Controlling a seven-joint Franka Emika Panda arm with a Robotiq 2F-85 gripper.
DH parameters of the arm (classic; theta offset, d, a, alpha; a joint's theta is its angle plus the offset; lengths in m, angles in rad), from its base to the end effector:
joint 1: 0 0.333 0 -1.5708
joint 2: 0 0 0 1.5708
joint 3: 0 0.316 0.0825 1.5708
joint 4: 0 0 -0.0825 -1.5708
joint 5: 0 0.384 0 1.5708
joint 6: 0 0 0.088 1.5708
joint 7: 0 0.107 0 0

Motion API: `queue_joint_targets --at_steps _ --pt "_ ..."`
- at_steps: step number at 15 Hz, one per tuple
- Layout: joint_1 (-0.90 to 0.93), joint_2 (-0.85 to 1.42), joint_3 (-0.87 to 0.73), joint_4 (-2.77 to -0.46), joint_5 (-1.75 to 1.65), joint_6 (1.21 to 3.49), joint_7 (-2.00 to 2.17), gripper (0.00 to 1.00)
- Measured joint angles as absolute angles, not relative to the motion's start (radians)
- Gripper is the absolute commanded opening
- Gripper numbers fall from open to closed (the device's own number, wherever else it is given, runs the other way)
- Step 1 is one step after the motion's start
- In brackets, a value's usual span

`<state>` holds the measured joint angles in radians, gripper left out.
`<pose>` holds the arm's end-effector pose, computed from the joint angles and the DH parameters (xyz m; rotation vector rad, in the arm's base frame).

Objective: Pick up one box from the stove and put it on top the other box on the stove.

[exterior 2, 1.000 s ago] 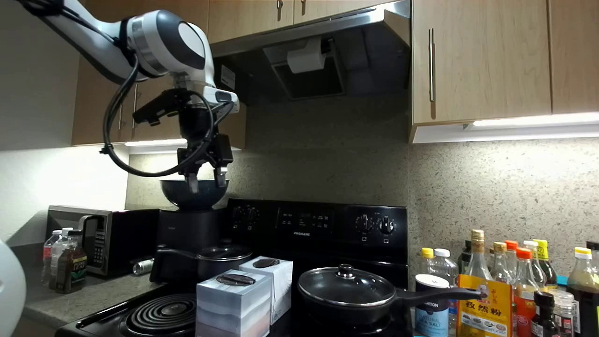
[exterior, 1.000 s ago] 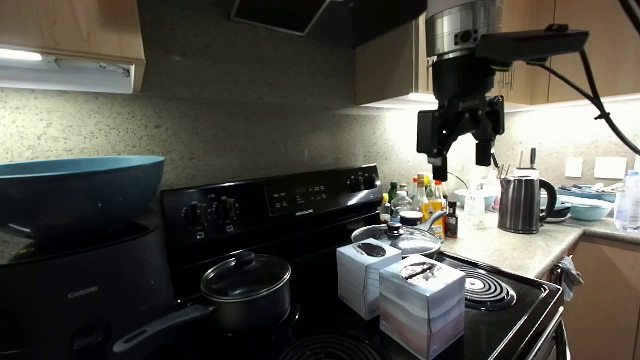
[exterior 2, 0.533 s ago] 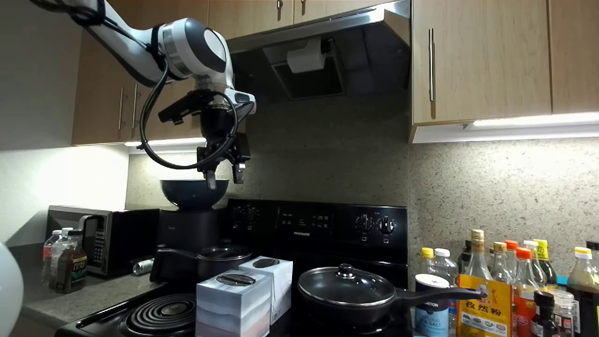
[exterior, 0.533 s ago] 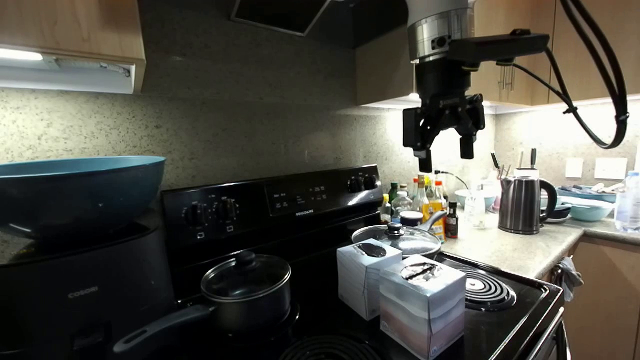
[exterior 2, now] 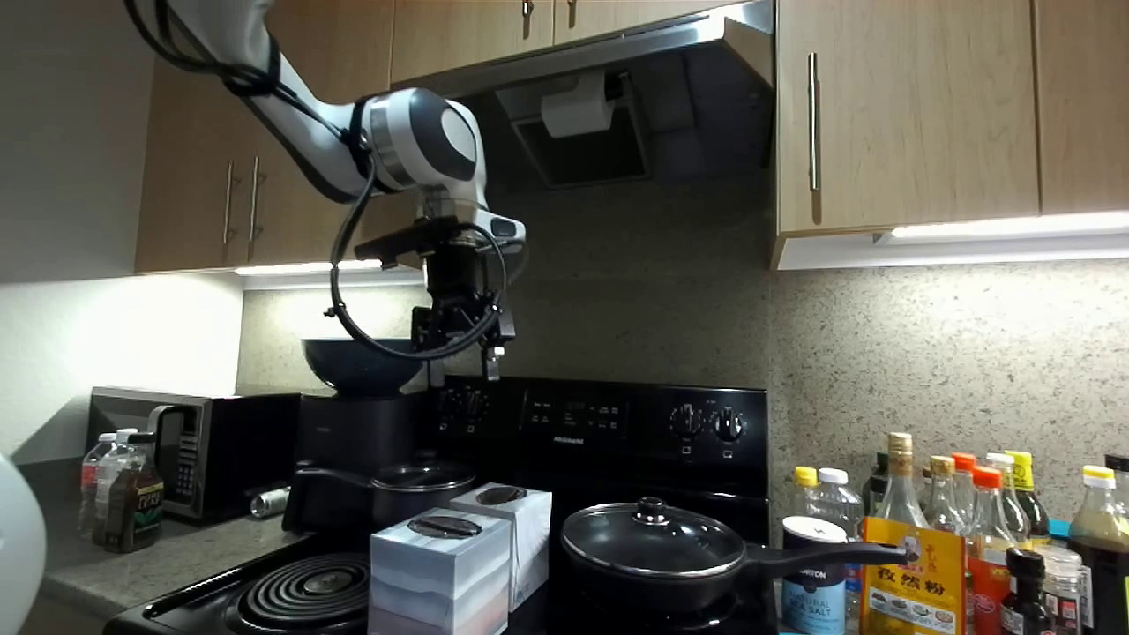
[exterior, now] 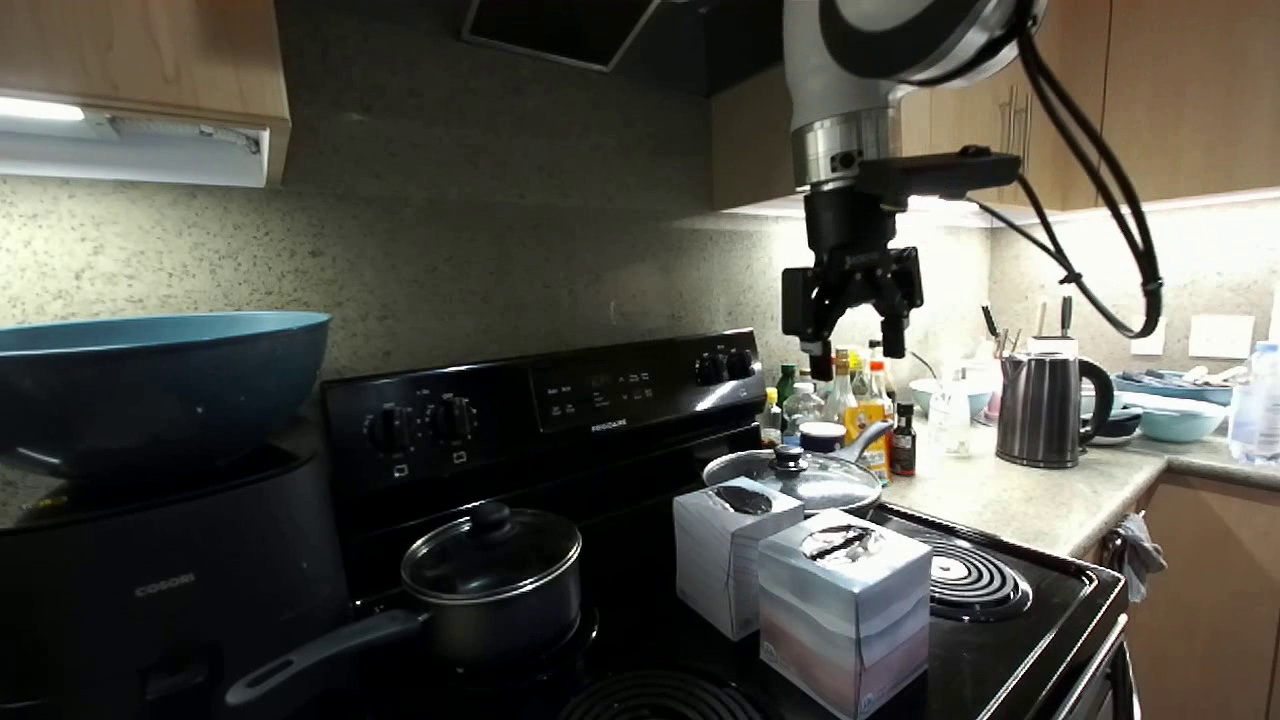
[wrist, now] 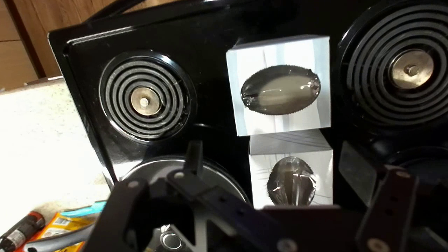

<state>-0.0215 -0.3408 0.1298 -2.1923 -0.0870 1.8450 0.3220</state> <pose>0.4494 0.0469 0.5229 3.0007 -0.2970 0.0259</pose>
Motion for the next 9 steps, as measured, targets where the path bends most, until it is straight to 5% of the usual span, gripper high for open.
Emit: queue_joint_targets --at_steps 9 --pt "-0.017 -0.18 0.113 -2.096 -0.122 1.862 0.279 1.0"
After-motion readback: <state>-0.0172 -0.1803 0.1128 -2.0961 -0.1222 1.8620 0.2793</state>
